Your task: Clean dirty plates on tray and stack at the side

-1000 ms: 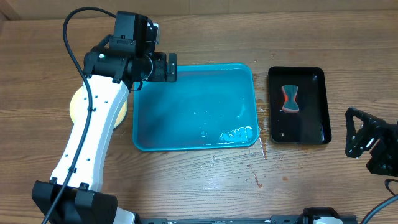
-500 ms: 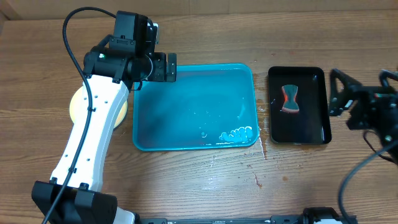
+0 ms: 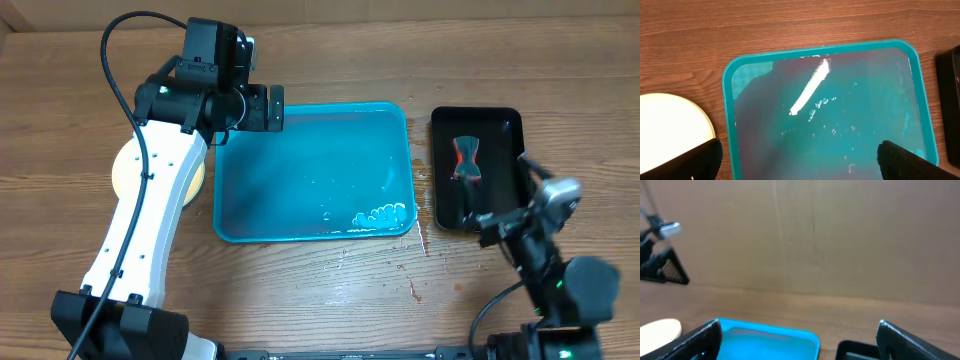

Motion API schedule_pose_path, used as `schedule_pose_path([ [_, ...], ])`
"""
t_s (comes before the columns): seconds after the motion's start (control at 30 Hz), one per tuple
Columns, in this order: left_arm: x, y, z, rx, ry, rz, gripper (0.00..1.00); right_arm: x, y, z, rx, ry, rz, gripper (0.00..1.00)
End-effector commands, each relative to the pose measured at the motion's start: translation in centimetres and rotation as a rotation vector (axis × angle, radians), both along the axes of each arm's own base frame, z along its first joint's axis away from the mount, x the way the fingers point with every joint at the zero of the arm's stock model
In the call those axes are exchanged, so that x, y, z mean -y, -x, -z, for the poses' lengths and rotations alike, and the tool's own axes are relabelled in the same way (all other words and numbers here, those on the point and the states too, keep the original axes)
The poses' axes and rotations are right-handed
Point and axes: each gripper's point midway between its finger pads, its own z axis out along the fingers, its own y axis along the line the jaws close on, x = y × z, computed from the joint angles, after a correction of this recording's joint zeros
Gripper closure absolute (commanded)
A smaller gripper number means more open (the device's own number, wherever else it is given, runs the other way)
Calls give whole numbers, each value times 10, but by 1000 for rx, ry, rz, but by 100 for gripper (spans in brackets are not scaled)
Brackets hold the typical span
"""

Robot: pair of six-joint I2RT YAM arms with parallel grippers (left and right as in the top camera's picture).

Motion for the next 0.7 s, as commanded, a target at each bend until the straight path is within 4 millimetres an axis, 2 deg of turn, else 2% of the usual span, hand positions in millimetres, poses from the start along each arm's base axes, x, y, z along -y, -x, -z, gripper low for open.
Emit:
schedule_pose_path([
  [0.0,0,-2,-3,11,-2,-4,0,2,7,18,62,-4,24,0],
  [0.17,0,-2,-3,10,-2,-4,0,9,11,45,77,-14,75,0],
  [0.37,0,-2,-3,10,-2,-4,0,11,12,69,74,-14,87,0],
  [0.6,0,-2,-3,10,-2,-4,0,11,13,102,-59,3,86,0],
  [0.67,0,-2,-3,10,-2,-4,0,11,13,105,-74,-7,83,0],
])
